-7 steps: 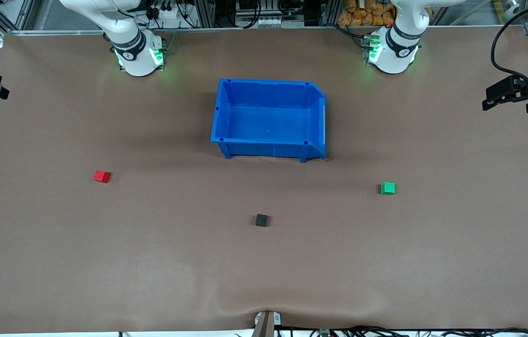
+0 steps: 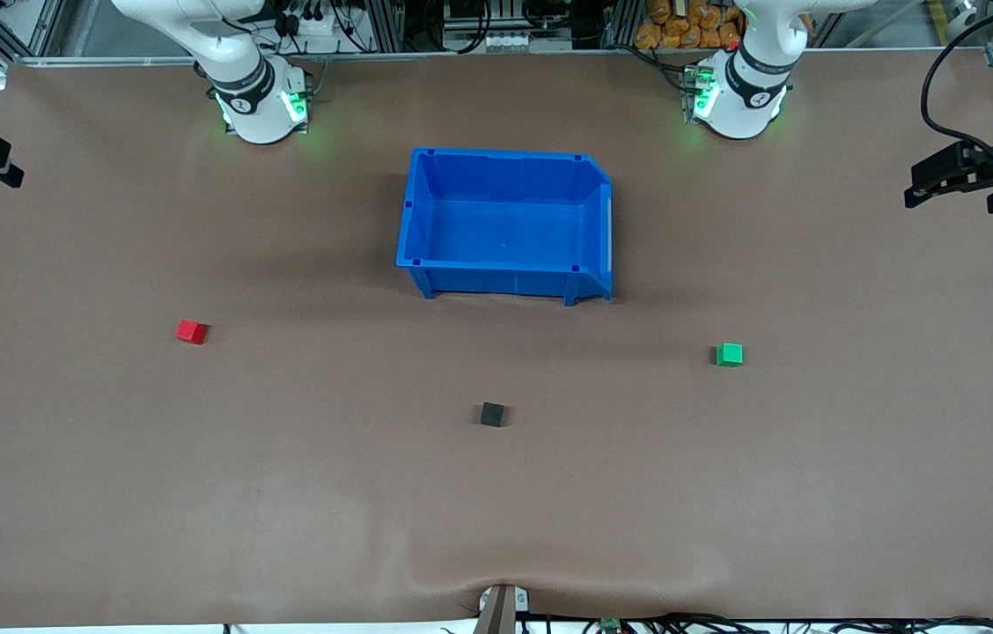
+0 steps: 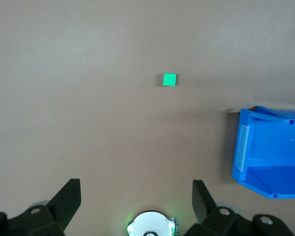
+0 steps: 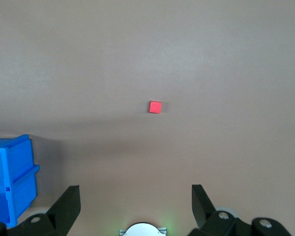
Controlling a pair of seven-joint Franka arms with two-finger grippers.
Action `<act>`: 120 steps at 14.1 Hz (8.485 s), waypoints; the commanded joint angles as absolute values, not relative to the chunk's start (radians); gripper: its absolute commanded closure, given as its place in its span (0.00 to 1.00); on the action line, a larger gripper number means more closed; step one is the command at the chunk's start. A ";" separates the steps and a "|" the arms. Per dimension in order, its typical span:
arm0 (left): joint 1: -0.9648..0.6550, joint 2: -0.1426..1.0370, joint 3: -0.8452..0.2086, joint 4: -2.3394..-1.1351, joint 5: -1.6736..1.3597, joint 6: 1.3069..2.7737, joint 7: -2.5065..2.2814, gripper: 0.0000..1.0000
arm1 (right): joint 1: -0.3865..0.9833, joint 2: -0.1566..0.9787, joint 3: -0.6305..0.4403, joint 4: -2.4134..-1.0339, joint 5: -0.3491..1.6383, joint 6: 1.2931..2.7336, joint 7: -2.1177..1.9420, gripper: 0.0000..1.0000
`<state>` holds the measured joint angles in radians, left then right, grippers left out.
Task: Attach green and red cubes to black cube
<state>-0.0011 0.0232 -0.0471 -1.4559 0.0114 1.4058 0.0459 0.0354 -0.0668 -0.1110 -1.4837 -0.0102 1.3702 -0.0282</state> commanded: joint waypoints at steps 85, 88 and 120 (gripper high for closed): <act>-0.290 0.725 -0.077 -1.378 -0.014 2.270 -1.816 1.00 | 0.512 0.992 0.040 -1.282 0.350 2.589 1.950 1.00; -0.325 0.799 -0.071 -1.298 -0.012 2.293 -1.900 1.00 | 0.543 0.992 0.041 -1.287 0.348 2.586 1.989 1.00; -0.630 1.025 0.017 -1.186 -0.014 2.451 -2.174 1.00 | -0.012 0.290 0.212 -1.269 -0.098 1.445 0.725 0.00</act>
